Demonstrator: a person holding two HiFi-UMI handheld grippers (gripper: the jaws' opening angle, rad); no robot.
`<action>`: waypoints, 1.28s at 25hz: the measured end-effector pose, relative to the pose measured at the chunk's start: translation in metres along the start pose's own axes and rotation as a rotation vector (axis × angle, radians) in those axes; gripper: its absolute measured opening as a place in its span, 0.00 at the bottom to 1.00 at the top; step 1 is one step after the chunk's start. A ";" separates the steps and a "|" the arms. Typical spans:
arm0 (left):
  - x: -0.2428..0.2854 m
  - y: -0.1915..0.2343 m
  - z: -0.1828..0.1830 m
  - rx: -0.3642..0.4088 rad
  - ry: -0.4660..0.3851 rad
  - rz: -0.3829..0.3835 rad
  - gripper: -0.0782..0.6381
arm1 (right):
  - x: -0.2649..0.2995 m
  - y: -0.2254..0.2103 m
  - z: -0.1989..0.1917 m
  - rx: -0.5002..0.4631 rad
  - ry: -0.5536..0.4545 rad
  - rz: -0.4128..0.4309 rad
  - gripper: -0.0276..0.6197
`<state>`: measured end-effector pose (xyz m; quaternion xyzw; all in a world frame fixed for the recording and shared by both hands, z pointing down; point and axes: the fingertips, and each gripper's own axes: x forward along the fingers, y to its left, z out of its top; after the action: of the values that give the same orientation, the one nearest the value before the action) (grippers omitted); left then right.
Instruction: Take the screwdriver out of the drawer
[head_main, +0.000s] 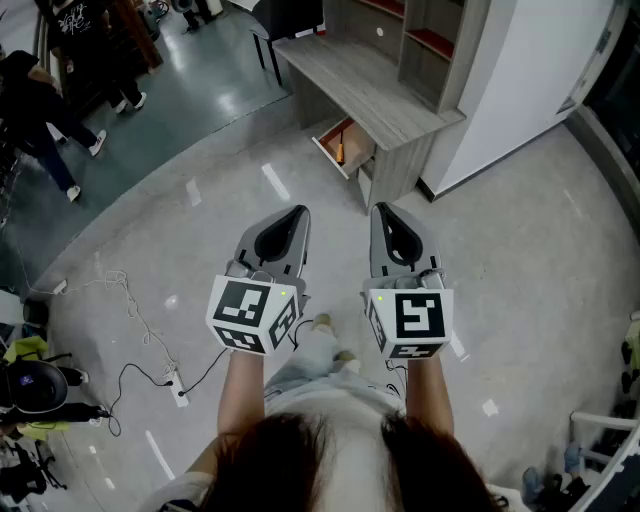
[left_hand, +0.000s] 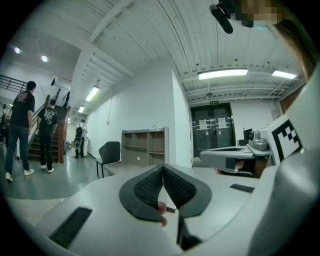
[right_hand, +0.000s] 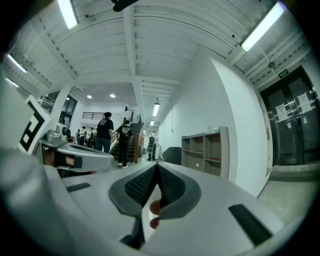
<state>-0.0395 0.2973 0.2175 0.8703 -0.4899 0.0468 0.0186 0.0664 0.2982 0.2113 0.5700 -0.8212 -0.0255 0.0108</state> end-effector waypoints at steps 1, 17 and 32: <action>0.004 0.001 -0.001 -0.004 0.000 -0.001 0.13 | 0.003 -0.002 -0.001 0.000 0.002 0.001 0.09; 0.093 0.075 -0.005 -0.014 0.006 -0.043 0.13 | 0.112 -0.013 -0.014 0.016 0.015 0.008 0.09; 0.153 0.180 0.002 -0.041 0.009 -0.130 0.13 | 0.231 -0.005 -0.007 0.019 0.055 -0.080 0.09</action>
<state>-0.1146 0.0737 0.2280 0.8995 -0.4331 0.0393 0.0416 -0.0099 0.0798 0.2158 0.6028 -0.7975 -0.0027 0.0268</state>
